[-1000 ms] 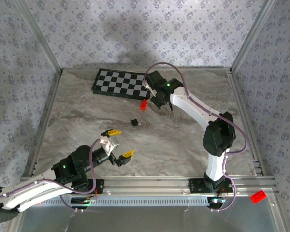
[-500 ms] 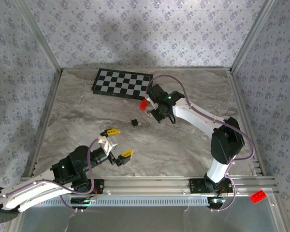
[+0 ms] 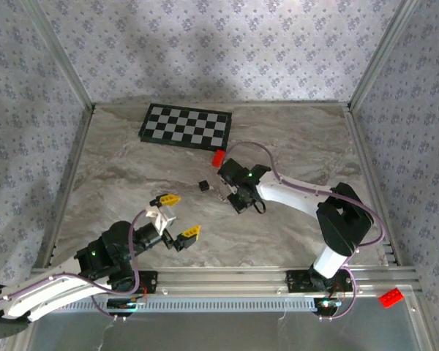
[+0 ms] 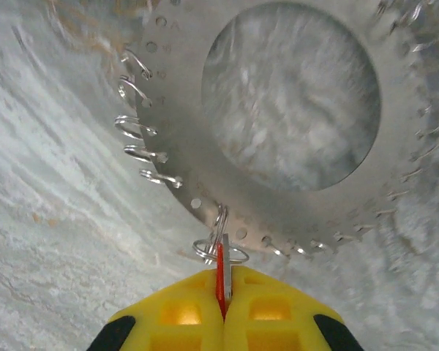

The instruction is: Put the keys on the keyring

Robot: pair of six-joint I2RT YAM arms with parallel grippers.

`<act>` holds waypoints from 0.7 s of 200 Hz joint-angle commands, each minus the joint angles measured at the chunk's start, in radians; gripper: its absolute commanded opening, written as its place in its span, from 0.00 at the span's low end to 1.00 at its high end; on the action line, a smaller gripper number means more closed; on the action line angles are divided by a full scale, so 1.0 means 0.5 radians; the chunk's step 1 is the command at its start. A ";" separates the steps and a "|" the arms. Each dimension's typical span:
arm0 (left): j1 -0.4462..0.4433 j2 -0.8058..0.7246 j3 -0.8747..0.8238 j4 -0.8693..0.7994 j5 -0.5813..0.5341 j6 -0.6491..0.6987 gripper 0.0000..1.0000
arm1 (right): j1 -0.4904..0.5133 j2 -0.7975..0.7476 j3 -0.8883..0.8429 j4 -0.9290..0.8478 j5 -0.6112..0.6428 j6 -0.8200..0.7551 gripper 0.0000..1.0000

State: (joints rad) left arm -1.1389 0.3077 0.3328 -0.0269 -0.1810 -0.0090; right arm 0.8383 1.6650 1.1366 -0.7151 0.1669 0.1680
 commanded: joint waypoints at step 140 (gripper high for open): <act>0.008 -0.083 0.050 -0.023 -0.048 -0.045 0.99 | 0.269 -0.166 -0.653 0.416 -0.194 0.563 0.00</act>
State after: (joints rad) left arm -1.1389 0.2691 0.3328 -0.0353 -0.1947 -0.0280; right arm 0.9508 1.5784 0.8585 -0.5404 0.1112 0.3859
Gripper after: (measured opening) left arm 0.994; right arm 0.052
